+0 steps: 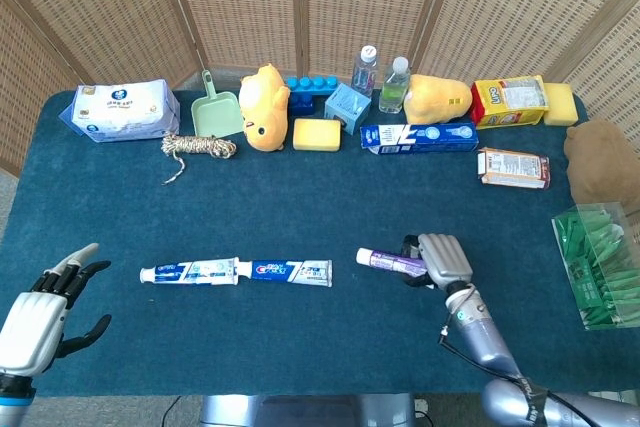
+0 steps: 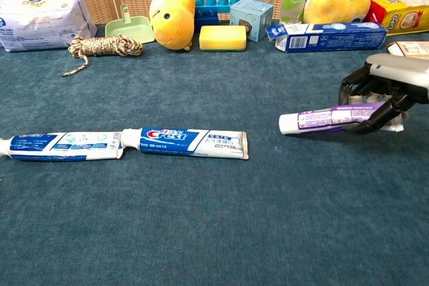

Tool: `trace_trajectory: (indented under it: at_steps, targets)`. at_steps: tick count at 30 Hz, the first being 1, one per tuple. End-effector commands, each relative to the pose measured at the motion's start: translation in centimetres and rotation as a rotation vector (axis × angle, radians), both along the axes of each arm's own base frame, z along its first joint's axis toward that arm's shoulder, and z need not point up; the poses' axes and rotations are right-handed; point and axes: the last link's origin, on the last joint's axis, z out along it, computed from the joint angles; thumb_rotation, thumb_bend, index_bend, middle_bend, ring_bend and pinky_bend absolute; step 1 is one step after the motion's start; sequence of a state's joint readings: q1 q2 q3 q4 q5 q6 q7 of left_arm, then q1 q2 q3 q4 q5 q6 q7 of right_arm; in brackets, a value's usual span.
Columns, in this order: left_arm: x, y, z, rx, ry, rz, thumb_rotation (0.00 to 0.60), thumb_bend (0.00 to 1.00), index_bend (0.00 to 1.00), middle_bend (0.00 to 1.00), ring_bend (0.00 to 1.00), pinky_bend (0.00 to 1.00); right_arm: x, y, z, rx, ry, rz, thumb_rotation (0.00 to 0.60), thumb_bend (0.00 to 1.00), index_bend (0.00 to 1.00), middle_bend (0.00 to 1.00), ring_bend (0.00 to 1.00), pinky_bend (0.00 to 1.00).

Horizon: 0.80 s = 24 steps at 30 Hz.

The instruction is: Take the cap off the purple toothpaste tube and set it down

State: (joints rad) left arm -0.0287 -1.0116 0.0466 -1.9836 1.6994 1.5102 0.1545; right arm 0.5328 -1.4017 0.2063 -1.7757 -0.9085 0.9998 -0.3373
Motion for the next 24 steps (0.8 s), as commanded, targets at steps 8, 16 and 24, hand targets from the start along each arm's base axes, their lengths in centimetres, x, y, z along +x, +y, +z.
trace_trajectory:
  at_steps: [8,16,24]
  targets:
    - [2.8,1.6,-0.1,-0.01,0.006,-0.089,0.6,0.25,0.18,0.11,0.13,0.25,-1.6,0.9,3.0,0.076,-0.361,-0.178,0.6,0.38,0.91,0.8,0.76,0.85]
    - [3.8,2.1,-1.1,-0.035,0.023,-0.111,0.6,0.25,0.2,0.12,0.14,0.26,-2.1,1.1,4.0,0.154,-0.597,-0.298,0.6,0.38,0.91,0.8,0.77,0.86]
    - [5.2,3.1,-1.7,-0.007,0.082,-0.201,0.6,0.25,0.23,0.15,0.16,0.26,-2.0,1.9,3.7,0.256,-0.737,-0.386,0.6,0.39,0.91,0.8,0.77,0.87]
